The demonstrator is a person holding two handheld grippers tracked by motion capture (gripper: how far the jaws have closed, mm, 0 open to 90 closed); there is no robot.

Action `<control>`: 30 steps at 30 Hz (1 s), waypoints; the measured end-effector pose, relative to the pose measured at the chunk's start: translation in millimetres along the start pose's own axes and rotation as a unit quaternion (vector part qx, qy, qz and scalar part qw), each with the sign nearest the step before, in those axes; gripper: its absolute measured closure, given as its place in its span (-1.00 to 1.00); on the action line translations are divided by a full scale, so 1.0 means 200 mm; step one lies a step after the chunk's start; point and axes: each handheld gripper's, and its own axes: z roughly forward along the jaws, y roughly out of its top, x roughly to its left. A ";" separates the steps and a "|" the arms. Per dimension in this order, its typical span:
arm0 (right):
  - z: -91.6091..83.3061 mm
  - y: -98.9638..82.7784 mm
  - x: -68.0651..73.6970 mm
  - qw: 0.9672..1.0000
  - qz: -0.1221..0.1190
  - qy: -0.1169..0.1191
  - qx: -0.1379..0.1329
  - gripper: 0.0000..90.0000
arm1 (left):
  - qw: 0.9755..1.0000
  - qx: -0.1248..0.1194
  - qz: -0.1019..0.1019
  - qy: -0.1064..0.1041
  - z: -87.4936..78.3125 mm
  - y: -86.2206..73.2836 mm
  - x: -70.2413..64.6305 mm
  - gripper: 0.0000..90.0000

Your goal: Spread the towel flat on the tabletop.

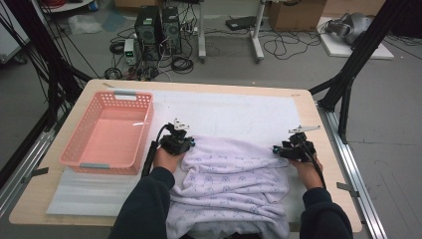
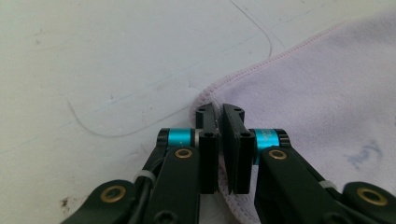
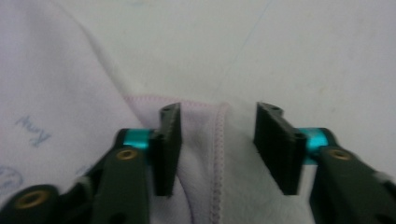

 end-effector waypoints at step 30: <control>-0.14 0.17 -0.04 0.990 0.033 -0.054 -0.129 0.30 | 0.999 -0.007 -0.009 0.049 0.04 0.02 0.03 0.30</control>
